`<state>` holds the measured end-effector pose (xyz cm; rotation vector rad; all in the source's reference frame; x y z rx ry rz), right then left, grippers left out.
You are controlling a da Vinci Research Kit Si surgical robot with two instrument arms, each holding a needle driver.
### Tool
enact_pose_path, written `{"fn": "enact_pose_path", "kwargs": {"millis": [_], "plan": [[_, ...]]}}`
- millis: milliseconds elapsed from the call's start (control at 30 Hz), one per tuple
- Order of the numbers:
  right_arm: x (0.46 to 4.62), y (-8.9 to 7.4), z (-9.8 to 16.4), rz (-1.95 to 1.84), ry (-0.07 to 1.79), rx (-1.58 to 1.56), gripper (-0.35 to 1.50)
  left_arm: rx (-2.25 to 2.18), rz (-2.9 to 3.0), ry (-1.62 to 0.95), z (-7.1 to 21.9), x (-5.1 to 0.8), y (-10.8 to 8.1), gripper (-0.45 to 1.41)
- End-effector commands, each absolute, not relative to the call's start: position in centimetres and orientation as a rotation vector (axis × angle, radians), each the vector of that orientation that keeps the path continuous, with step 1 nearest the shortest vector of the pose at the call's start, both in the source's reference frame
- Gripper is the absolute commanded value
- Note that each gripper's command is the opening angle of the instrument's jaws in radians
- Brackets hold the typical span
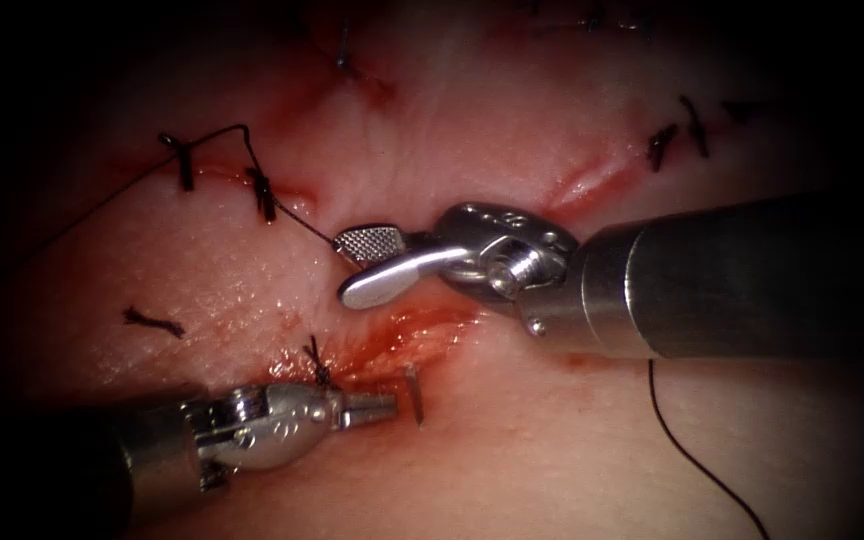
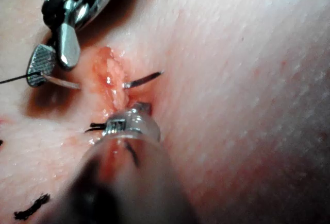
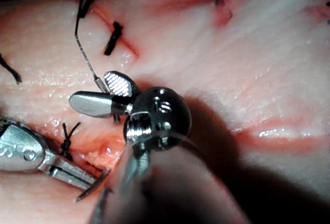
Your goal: Wound Closure
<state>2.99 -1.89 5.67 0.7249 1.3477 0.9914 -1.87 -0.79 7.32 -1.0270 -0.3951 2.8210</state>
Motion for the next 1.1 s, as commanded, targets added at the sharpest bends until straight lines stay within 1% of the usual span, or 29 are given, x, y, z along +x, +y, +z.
{"fn": "enact_pose_path", "kwargs": {"millis": [33,233,333,433,533,567,600,633,667,700,733,833,900,1100], "plan": [[3.08,-1.79,5.74,0.983,1.351,0.698,1.47,-1.029,2.821,-0.396,7.37,-1.92,-0.79,0.02],[3.13,-1.75,5.71,0.926,1.342,0.632,1.47,-1.029,2.82,-0.397,7.36,-1.92,-0.79,0.02],[3.19,-1.78,5.7,0.896,1.294,0.631,1.42,-1.029,2.82,-0.397,7.36,-1.92,-0.79,0.02],[3.25,-1.81,5.7,0.876,1.248,0.639,1.42,-1.029,2.82,-0.398,7.36,-1.92,-0.79,0.02],[3.32,-1.84,5.69,0.87,1.239,0.647,1.33,-1.029,2.82,-0.398,7.35,-1.92,-0.79,0.02],[3.34,-1.84,5.69,0.87,1.233,0.648,1.26,-1.029,2.82,-0.398,7.35,-1.92,-0.79,0.02],[3.36,-1.84,5.69,0.872,1.217,0.643,1.03,-1.029,2.82,-0.398,7.35,-1.92,-0.79,0.02],[3.37,-1.85,5.69,0.884,1.181,0.63,0.37,-1.029,2.82,-0.398,7.35,-1.92,-0.79,0.02],[3.38,-1.85,5.69,0.945,1.126,0.62,-0.13,-1.029,2.82,-0.398,7.35,-1.92,-0.79,0.02],[3.39,-1.85,5.69,1.013,1.065,0.608,-0.35,-1.029,2.819,-0.399,7.34,-1.92,-0.79,0.02],[3.4,-1.84,5.7,1.079,1.003,0.622,-0.35,-1.029,2.819,-0.399,7.34,-1.92,-0.79,0.02],[3.4,-1.84,5.7,1.199,0.951,0.71,-0.35,-1.029,2.818,-0.402,7.31,-1.91,-0.77,0.02],[3.38,-1.88,5.69,1.217,0.907,0.763,-0.35,-1.025,2.818,-0.399,7.28,-1.91,-0.76,0.02],[3.3,-2.14,5.68,1.306,0.772,1.056,-0.35,-1.022,2.818,-0.398,7.27,-1.91,-0.74,0.02]]}}
